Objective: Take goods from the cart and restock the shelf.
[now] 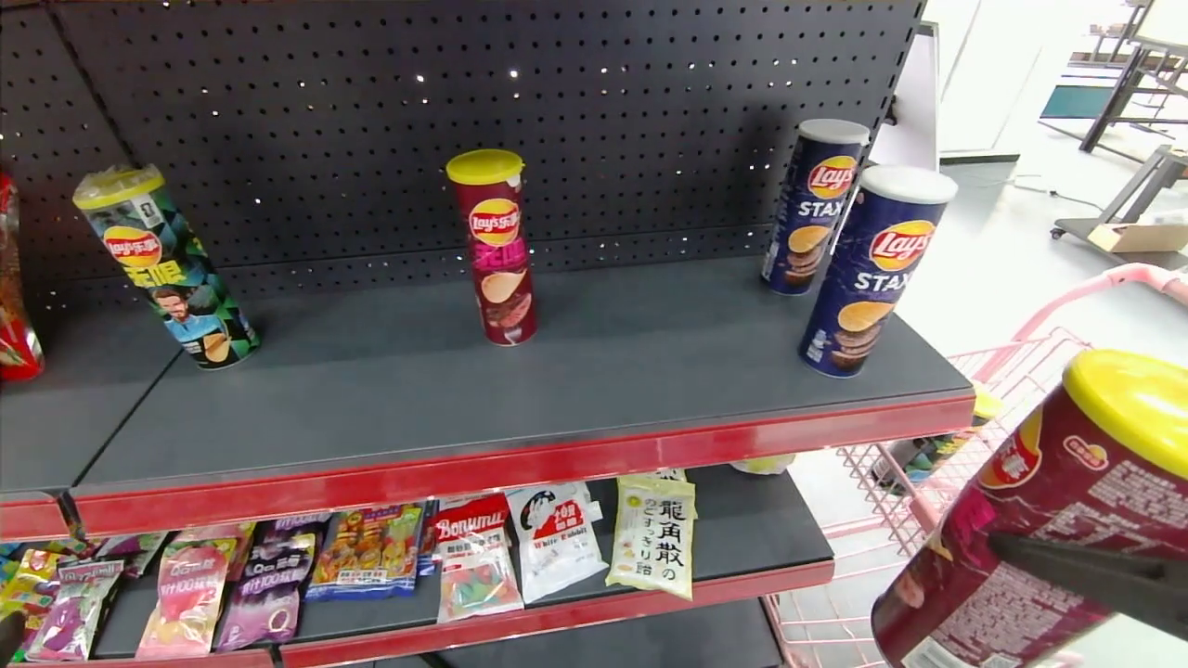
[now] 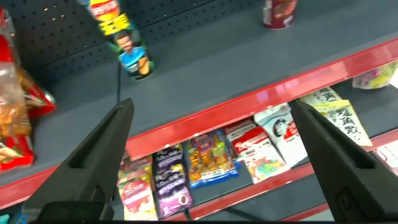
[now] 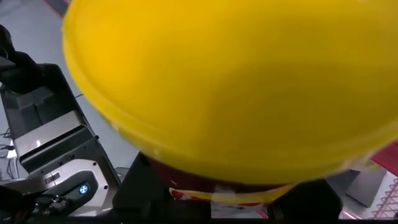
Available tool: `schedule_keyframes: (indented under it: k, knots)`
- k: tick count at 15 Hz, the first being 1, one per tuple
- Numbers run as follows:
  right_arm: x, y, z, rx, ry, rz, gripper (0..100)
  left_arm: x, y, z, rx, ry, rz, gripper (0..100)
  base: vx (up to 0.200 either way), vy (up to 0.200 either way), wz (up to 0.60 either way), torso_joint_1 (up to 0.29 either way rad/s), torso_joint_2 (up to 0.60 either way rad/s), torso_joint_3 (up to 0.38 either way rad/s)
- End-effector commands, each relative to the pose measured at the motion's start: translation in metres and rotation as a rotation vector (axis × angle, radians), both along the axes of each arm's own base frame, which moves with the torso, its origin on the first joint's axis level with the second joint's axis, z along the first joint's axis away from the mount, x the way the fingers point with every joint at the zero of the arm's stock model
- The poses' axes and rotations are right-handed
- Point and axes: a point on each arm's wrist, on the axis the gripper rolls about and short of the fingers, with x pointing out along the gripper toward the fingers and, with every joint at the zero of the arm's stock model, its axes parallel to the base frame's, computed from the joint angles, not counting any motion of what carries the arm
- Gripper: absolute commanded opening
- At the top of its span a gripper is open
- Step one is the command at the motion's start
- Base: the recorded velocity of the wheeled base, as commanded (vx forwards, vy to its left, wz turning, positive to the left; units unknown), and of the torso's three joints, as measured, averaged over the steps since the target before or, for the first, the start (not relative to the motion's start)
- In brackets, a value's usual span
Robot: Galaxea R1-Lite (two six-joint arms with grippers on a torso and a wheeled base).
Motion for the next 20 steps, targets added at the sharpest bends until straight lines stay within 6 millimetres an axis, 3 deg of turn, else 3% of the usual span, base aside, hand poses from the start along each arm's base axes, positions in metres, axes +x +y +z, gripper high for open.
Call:
schedule_keyframes:
  k: [1, 6, 9, 15, 20]
  knots:
    - [0.0002, 0.0011, 0.0004, 0.0, -0.001, 0.009, 0, -0.0001, 0.0, 0.0003, 0.0, -0.001, 0.0, 100, 0.0, 0.2, 0.0, -0.007, 0.0, 0.002]
    - [0.0006, 0.0029, -0.0009, -0.003, 0.008, 0.021, 0, -0.0012, 0.0, -0.001, 0.001, -0.004, -0.002, 100, 0.0, 0.2, 0.0, 0.004, 0.0, 0.0]
    - [0.0019, 0.0035, -0.0014, -0.005, 0.013, 0.021, 0, -0.0005, 0.0, -0.0014, 0.003, 0.0, -0.005, 100, 0.0, 0.0, 0.0, 0.0, 0.0, 0.0]
    - [0.0042, 0.0047, -0.0046, -0.012, 0.029, 0.022, 0, 0.0023, -0.0001, -0.0022, 0.003, 0.017, -0.005, 100, 0.2, 0.0, 0.0, -0.002, 0.0, 0.003]
    - [0.0043, 0.005, -0.0052, -0.014, 0.032, 0.024, 0, 0.001, -0.0014, -0.0024, 0.009, 0.011, -0.074, 100, 0.0, 0.0, 0.0, 0.0, 0.0, 0.0]
